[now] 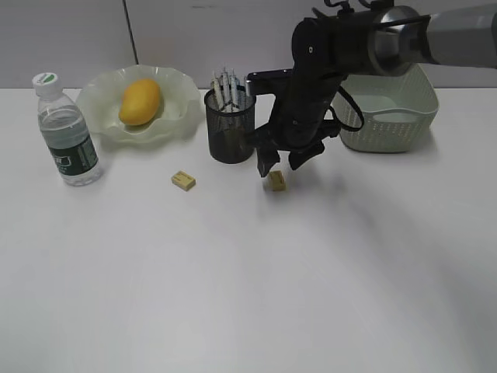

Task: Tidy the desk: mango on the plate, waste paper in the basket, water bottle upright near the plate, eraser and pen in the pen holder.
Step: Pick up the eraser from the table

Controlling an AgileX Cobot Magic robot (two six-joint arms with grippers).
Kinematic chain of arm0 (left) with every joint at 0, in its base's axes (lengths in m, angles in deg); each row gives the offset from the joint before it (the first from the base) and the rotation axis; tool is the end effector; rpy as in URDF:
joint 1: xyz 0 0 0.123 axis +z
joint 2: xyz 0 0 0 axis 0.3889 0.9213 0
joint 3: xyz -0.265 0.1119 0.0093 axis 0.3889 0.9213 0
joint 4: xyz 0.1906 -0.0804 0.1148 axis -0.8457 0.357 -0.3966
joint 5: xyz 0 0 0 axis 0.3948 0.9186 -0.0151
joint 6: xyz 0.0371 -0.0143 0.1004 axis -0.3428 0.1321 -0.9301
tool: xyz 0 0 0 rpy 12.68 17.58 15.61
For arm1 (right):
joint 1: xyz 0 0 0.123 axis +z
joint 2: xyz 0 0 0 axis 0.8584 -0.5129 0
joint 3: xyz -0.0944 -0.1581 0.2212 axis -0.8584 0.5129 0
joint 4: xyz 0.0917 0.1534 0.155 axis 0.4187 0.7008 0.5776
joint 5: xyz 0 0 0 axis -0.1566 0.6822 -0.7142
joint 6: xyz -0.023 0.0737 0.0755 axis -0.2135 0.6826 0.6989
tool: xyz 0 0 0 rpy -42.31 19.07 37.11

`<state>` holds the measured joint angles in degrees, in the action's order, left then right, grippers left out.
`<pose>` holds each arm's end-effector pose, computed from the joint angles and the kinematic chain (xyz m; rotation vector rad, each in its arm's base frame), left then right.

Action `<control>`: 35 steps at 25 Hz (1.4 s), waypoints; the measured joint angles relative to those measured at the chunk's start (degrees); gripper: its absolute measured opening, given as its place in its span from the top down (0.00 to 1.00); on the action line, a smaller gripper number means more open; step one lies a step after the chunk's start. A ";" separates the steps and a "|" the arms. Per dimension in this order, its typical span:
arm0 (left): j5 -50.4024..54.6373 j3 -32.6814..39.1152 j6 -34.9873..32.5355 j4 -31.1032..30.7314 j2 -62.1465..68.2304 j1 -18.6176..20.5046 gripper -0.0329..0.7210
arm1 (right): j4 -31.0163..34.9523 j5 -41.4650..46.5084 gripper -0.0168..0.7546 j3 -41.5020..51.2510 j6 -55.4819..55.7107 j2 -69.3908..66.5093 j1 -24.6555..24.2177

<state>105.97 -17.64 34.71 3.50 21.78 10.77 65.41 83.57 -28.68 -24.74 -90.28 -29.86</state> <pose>0.0293 -0.0137 0.2664 0.2815 2.2842 -0.1851 0.4126 0.2380 0.1199 -0.5253 2.8093 0.2191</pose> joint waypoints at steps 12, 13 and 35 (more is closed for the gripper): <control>0.00 0.00 0.00 0.00 0.00 0.00 0.34 | 0.23 -0.57 0.43 -0.05 0.00 -2.72 0.00; 0.00 0.00 0.00 0.00 0.00 0.00 0.34 | 0.37 -0.57 0.43 -0.05 0.00 -3.17 0.00; 0.00 0.00 0.00 0.00 0.00 0.00 0.34 | -0.36 17.22 0.69 -15.48 0.00 -4.38 0.07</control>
<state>105.97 -17.64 34.71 3.50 21.78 10.77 65.05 100.79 -44.16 -24.74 -94.66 -29.79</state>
